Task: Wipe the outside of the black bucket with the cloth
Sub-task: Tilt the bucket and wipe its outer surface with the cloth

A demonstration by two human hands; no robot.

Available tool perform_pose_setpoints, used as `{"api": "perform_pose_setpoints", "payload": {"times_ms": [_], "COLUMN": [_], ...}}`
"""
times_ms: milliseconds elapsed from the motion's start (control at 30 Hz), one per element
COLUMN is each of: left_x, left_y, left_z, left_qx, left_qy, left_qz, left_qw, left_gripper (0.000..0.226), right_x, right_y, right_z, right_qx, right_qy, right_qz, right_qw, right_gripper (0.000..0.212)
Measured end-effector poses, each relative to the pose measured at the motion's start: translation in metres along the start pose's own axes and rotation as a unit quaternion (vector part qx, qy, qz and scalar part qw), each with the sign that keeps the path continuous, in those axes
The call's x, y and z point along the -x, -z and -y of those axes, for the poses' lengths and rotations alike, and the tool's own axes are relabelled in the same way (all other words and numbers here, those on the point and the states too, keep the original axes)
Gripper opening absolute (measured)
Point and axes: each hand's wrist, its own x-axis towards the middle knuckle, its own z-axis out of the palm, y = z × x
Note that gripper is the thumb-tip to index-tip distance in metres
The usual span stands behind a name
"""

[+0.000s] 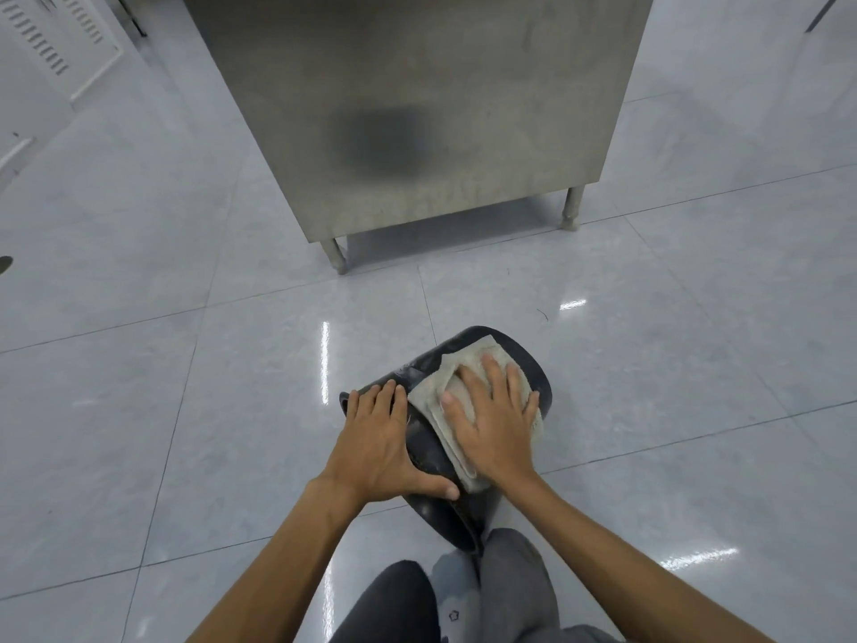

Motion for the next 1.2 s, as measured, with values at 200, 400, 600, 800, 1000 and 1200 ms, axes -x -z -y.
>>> {"api": "perform_pose_setpoints", "payload": {"times_ms": [200,400,600,800,1000,1200], "left_x": [-0.001,-0.010,-0.021,-0.013,-0.017,-0.023], "left_y": [-0.002,-0.003,0.003,-0.004,-0.009,-0.006], "left_z": [-0.008,-0.023,0.006,-0.008,-0.001,0.011], "left_qx": [-0.010,-0.076,-0.063,-0.082,-0.073,-0.024], "left_qy": [0.029,0.013,-0.071,-0.007,-0.008,-0.003], "left_qz": [0.002,0.002,0.041,0.060,0.061,0.094], "left_qw": [1.000,0.997,0.995,0.995,0.995,0.995], "left_gripper": [0.158,0.155,0.130,0.132,0.134,0.136], "right_x": [-0.079,-0.107,-0.117,-0.106,-0.043,0.021], "right_y": [0.014,0.019,0.018,0.017,0.008,-0.004], "right_z": [-0.022,-0.030,-0.028,-0.034,-0.026,-0.012], "right_qx": [0.041,0.042,0.052,0.053,-0.014,-0.087], "right_qy": [-0.059,-0.036,-0.016,-0.011,-0.025,-0.076], "right_qz": [0.011,0.044,0.055,0.043,0.004,0.002], "right_qw": [0.997,0.998,0.997,0.998,1.000,0.993], "right_gripper": [0.062,0.066,0.067,0.070,0.075,0.081]}}
